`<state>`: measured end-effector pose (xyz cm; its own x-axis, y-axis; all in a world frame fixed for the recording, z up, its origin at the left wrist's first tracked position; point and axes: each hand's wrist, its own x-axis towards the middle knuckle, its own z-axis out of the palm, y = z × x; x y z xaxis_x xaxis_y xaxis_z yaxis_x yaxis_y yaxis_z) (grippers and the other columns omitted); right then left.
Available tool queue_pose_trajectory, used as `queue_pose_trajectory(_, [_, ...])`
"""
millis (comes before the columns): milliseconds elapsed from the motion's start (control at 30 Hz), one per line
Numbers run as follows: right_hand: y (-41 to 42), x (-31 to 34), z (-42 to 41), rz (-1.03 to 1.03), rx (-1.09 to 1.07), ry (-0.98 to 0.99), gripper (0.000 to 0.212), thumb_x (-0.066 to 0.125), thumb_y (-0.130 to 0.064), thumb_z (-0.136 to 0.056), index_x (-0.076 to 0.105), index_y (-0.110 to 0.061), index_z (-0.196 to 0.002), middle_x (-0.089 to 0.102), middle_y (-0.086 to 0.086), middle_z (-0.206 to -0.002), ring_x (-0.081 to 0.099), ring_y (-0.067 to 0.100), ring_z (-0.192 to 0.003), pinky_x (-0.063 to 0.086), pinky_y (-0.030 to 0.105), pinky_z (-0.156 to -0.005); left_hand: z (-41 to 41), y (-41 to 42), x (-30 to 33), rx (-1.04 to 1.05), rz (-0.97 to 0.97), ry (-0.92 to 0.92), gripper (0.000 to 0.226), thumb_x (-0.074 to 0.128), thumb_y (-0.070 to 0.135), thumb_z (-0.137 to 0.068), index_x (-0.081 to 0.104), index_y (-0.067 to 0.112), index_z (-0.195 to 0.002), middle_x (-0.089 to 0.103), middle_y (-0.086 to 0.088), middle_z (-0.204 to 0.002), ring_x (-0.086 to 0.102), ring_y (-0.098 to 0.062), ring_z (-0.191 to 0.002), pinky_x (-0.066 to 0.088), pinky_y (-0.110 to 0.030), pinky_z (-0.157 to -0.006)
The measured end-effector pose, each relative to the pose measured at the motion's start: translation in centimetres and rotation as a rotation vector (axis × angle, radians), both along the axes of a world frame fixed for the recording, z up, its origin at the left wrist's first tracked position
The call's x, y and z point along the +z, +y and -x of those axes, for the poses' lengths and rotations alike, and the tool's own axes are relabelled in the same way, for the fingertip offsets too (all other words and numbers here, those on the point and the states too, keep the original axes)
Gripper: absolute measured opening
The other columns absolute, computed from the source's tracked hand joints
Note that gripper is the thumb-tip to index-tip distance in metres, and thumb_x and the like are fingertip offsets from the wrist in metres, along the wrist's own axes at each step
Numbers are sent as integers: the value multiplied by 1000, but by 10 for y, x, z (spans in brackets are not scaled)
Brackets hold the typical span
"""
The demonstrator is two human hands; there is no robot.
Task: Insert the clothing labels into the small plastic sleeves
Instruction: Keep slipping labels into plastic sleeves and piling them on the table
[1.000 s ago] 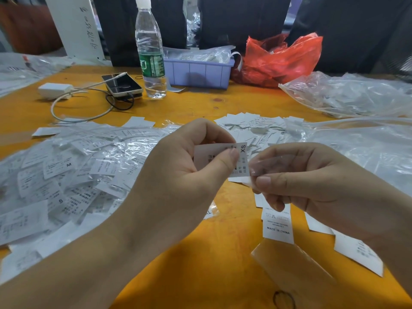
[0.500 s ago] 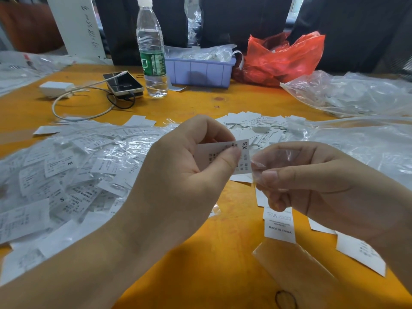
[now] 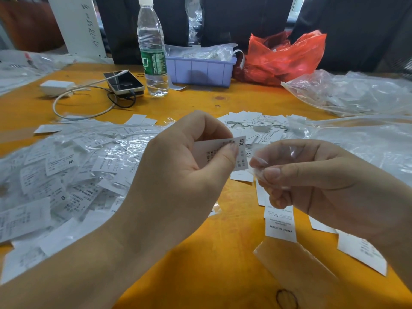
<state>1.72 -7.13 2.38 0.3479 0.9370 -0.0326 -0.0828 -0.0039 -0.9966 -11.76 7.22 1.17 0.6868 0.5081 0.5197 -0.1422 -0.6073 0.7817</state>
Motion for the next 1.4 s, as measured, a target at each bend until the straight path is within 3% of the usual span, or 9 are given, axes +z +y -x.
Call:
queue_pose_trajectory(333, [0, 0, 1, 11, 6, -24, 17, 69, -7, -69, 74, -9, -85, 61, 7, -70, 52, 17, -59, 46, 23, -52, 0, -1, -1, -46, 47, 14, 6, 64, 37, -80, 63, 33, -83, 67, 19, -78, 64, -7, -62, 54, -27, -45])
queue_pose_trajectory(567, [1, -1, 0, 11, -17, -53, 15, 69, -8, -69, 75, -10, -82, 62, 7, -69, 53, 17, -58, 47, 23, -53, -3, -2, -4, -122, 152, 48, 7, 63, 37, -78, 64, 32, -84, 68, 10, -73, 61, -14, -52, 55, -40, -46])
queue_pose_trajectory(800, [1, -2, -1, 5, -18, -51, 14, 69, -9, -68, 76, -13, -79, 63, 6, -69, 53, 15, -58, 47, 22, -52, -5, 2, -8, -183, 232, 65, 7, 65, 36, -77, 66, 32, -82, 68, 4, -75, 61, -9, -53, 54, -24, -48])
queue_pose_trajectory(1033, [1, -4, -1, -14, -16, -65, 12, 70, -14, -68, 76, -14, -79, 63, 4, -66, 53, 14, -58, 47, 23, -53, -5, 2, -8, -191, 190, 101, 11, 67, 37, -74, 65, 34, -85, 67, 5, -76, 61, -15, -57, 57, -45, -52])
queue_pose_trajectory(1167, [0, -4, -2, -24, -20, -63, 11, 69, -15, -70, 75, -12, -79, 62, 5, -67, 52, 15, -58, 47, 24, -53, -5, 3, -8, -192, 174, 116, 13, 68, 38, -73, 65, 36, -85, 67, 8, -76, 61, -13, -58, 57, -41, -53])
queue_pose_trajectory(1400, [1, -4, 0, -6, -3, -138, 13, 71, -24, -68, 75, -14, -76, 62, 5, -67, 54, 15, -60, 48, 23, -54, -5, 2, -7, -235, 169, 146, 13, 68, 37, -73, 65, 38, -86, 67, 9, -75, 62, -23, -59, 57, -45, -52])
